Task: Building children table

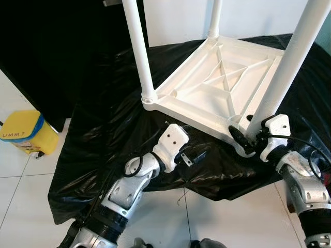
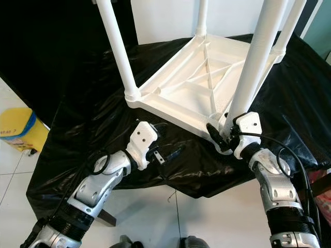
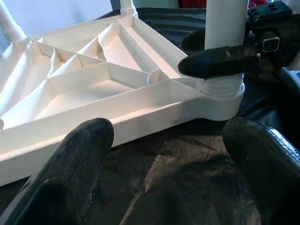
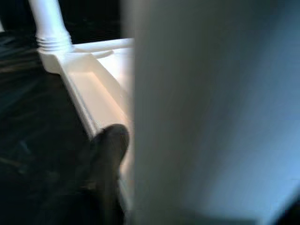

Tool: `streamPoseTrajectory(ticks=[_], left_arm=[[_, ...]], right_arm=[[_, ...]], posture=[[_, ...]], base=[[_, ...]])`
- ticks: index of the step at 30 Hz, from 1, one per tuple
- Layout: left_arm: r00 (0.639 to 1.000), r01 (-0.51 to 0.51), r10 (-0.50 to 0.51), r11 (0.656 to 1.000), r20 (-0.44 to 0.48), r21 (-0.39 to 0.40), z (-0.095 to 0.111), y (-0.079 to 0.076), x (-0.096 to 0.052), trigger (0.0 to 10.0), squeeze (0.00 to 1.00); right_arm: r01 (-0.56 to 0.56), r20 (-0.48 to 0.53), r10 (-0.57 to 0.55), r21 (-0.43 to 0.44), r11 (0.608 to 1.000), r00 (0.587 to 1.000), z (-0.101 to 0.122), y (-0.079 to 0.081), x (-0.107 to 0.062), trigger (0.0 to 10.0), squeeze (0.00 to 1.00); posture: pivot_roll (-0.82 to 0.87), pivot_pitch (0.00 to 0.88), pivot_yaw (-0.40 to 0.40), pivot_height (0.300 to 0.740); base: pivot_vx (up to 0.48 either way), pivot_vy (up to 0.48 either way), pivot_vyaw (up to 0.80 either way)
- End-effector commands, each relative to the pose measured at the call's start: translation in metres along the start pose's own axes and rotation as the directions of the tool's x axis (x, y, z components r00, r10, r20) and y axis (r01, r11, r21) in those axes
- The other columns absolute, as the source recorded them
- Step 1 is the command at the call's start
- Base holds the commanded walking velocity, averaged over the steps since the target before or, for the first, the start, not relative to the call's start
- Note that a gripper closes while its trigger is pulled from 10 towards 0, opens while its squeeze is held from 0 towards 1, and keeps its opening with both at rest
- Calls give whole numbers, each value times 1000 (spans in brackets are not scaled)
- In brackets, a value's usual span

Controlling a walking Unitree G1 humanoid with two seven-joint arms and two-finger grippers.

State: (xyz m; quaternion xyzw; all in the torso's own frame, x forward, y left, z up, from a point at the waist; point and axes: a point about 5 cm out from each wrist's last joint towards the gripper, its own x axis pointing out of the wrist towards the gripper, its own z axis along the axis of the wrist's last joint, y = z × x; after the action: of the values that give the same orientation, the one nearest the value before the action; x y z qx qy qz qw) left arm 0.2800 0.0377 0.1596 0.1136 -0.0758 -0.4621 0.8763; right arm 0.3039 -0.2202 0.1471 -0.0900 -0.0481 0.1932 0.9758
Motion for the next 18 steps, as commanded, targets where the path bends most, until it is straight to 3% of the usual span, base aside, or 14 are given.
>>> streamPoseTrajectory(ticks=[1,5,7,12,14,15,18], left_arm=[[999,-33,33,999,-3,31,-2,-1,-1,10000,0],[998,-70,70,997,3,14,-3,2,-1,10000,0],[994,-108,108,994,-12,-34,-5,8,-1,10000,0],[990,-137,135,989,-28,-62,-7,15,-2,10000,0],[987,-155,152,985,-44,-79,-9,20,-2,10000,0],[986,-163,160,983,-47,-80,-9,21,-2,10000,0],[985,-167,164,983,-48,-79,-10,22,-2,10000,0]], right_arm=[[1,-70,1,33,999,998,-15,10,-1,0,0],[96,-92,-94,18,995,991,-19,14,3,0,0],[155,-83,-151,33,987,985,-20,23,8,0,0],[214,-87,-208,65,975,974,-22,33,12,0,0],[303,-112,-292,87,949,950,-25,41,15,0,0],[360,-125,-348,94,928,929,-26,44,15,863,0],[395,-132,-381,96,914,915,-26,46,16,863,0]], posture=[[-173,33,12,740],[-173,23,14,740],[-173,8,16,740],[-173,4,17,740],[-173,2,19,740],[-174,0,20,740],[-174,0,20,740]], base=[[0,0,0],[0,0,0],[0,0,0],[0,0,0],[0,0,0],[0,0,0],[0,0,0]])
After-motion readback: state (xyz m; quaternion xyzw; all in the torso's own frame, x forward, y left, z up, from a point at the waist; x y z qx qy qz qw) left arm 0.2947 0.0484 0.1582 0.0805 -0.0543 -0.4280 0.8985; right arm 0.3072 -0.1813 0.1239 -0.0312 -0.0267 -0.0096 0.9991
